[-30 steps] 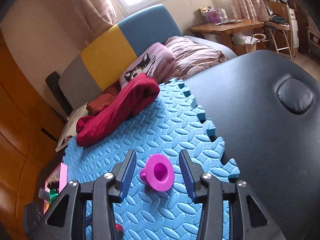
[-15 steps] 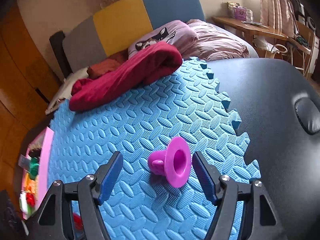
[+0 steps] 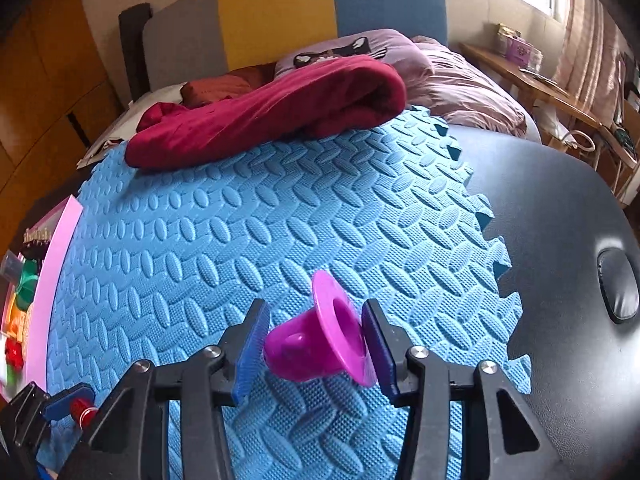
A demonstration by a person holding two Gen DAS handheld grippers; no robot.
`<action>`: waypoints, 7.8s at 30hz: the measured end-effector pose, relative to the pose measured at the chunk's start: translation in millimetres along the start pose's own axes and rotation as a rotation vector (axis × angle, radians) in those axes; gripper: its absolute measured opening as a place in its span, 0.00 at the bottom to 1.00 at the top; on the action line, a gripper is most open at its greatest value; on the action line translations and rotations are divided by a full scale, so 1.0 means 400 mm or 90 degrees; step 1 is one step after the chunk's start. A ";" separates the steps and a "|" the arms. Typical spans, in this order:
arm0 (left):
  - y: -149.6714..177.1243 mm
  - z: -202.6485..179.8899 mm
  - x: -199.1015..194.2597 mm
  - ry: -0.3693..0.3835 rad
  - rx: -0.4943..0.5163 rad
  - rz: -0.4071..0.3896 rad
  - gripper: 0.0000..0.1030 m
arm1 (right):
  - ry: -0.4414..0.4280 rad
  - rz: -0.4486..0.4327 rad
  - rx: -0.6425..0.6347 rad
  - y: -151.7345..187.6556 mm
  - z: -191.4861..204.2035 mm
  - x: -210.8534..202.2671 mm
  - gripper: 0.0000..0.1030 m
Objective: Organize rigid objects
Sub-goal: 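Grasp the magenta funnel cup with the right gripper while left holds the red tube, then lift the magenta cup with the right gripper while left carries the red tube toward the tray, then lower the red tube into the tray and open the left gripper, then carry the magenta cup into the tray and open the right gripper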
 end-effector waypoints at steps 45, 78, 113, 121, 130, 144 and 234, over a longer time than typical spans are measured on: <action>0.032 0.037 -0.153 -0.004 -0.027 -0.034 0.72 | -0.039 0.045 0.037 0.047 0.004 -0.021 0.35; 0.019 0.089 -0.243 -0.035 -0.043 -0.072 0.72 | 0.015 0.069 -0.065 0.108 0.056 -0.032 0.53; 0.085 0.355 -0.384 -0.136 -0.172 -0.097 0.72 | 0.013 0.052 -0.091 0.106 0.060 -0.036 0.52; 0.171 0.516 -0.442 -0.141 -0.277 -0.100 0.72 | 0.013 0.051 -0.096 0.104 0.060 -0.036 0.51; 0.155 0.453 -0.353 -0.083 -0.246 -0.061 0.72 | 0.013 0.051 -0.096 0.104 0.060 -0.035 0.51; 0.149 0.437 -0.268 -0.105 -0.216 -0.029 0.74 | 0.013 0.050 -0.097 0.103 0.059 -0.034 0.51; 0.299 0.673 -0.510 -0.331 -0.351 -0.092 0.86 | -0.306 0.033 -0.296 0.229 0.852 -0.062 0.50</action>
Point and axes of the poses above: each gripper's, at about its wrist camera, not at the fingertips, and x roughly the way its jaws point, z to its left, y to its underside, the point moved 6 cm from there along x, roughly the way its jaws point, and after that the axes turned 2 degrees about -y, right-handed, at the moved point
